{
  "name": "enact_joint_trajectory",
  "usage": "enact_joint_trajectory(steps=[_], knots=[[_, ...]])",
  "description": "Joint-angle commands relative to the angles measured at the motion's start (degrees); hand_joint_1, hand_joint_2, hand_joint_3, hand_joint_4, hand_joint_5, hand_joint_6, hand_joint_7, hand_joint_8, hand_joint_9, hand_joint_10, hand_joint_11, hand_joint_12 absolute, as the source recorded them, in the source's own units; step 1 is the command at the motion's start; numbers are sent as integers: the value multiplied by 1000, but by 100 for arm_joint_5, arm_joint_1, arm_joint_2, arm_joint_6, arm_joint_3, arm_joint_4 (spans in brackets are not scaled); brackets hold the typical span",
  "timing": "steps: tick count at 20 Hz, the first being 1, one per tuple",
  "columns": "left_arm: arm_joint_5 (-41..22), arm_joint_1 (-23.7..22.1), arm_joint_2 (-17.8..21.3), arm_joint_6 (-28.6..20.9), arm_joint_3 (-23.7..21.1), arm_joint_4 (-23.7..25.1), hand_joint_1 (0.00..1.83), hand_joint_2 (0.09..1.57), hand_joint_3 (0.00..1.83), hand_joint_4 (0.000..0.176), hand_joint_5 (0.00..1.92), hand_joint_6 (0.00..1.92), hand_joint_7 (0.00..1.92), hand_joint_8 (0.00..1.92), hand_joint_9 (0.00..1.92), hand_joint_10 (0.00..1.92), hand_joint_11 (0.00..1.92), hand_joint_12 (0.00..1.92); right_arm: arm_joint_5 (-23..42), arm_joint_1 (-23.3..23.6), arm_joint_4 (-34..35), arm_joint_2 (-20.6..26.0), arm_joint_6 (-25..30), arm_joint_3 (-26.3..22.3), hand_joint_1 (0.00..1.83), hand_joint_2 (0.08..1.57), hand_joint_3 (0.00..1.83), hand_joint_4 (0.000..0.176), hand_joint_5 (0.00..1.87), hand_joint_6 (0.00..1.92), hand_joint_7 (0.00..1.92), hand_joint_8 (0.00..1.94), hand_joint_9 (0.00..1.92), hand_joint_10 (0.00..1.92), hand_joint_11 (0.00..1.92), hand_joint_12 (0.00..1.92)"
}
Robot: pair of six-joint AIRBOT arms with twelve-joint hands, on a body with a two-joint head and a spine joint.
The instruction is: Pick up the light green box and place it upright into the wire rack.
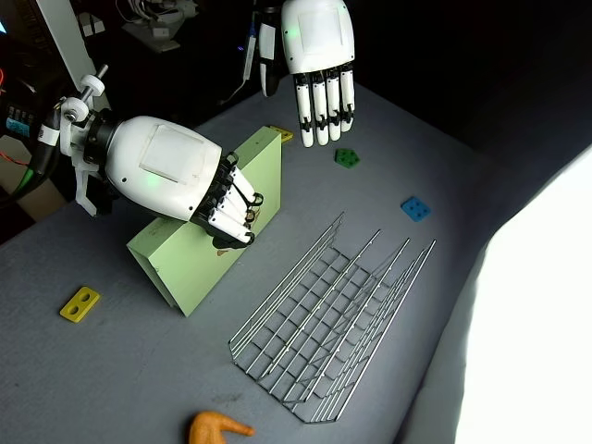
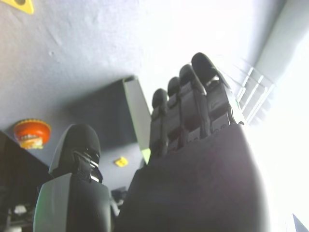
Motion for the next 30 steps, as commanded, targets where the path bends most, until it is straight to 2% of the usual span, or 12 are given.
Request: enact_joint_trajectory(steps=[1,5,8,14,16,17,22,23,25,27,28,30], knots=[[-349,-33,28,14,-9,124,419,1250,2,0,235,0,232,1,236,3,0,746,141,61,-239,72,-65,-11,1363,1158,0,0,906,996,946,1108,733,1474,375,1754],[-350,3,39,14,-14,104,423,1248,1,0,246,3,245,4,248,4,0,758,-132,270,-153,281,-81,-12,1367,1150,0,0,915,963,963,1099,747,1456,392,1746],[-351,30,46,14,-16,100,395,1255,3,0,226,1,233,2,242,2,0,747,-216,664,547,368,-828,-11,1362,1160,1,0,921,929,926,1177,717,1490,366,1771],[-352,68,56,14,-19,102,402,1253,0,0,221,3,247,3,247,2,0,747,-153,1240,808,422,-1333,0,1362,1157,1,0,943,918,926,1170,715,1478,349,1763],[-352,67,56,15,-28,102,392,1261,3,0,208,0,238,0,246,3,0,711,-160,1425,808,426,-1335,77,1358,1167,3,0,920,966,902,1209,697,1494,363,1775],[-352,67,56,16,-28,102,390,1265,4,0,202,0,241,2,252,5,0,707,-174,1473,808,426,-1337,106,1360,1153,0,0,989,856,928,1184,713,1492,362,1797],[-352,68,57,23,-27,102,395,1238,0,0,228,6,252,2,260,5,0,743,-212,1734,708,423,-1341,226,1360,1160,0,0,1004,807,906,1238,686,1538,325,1881],[-352,67,56,25,-27,102,364,1245,0,0,234,6,257,2,262,4,0,774,-201,1780,583,423,-1290,227,1354,1177,1,0,934,947,867,1269,672,1518,328,1864],[-352,66,56,27,-30,101,331,1252,2,0,211,0,244,0,256,0,0,770,-169,1855,389,422,-1193,243,1353,1179,0,0,904,1047,853,1241,695,1484,398,1800],[-352,64,56,29,-35,101,344,1232,0,0,183,1,213,0,206,2,0,684,-174,1892,378,406,-1157,287,1350,1188,2,0,871,1065,830,1302,697,1493,445,1748],[-352,64,56,29,-38,101,284,1243,1,0,158,2,191,1,176,3,0,581,-187,1897,373,386,-1148,320,1228,1180,0,0,902,1044,827,1339,670,1381,411,1768],[-352,64,56,29,-40,102,215,1257,5,0,132,2,164,2,148,3,0,479,-225,1899,340,357,-1081,383,1208,1176,0,0,932,1009,814,1360,668,1359,397,1787]])
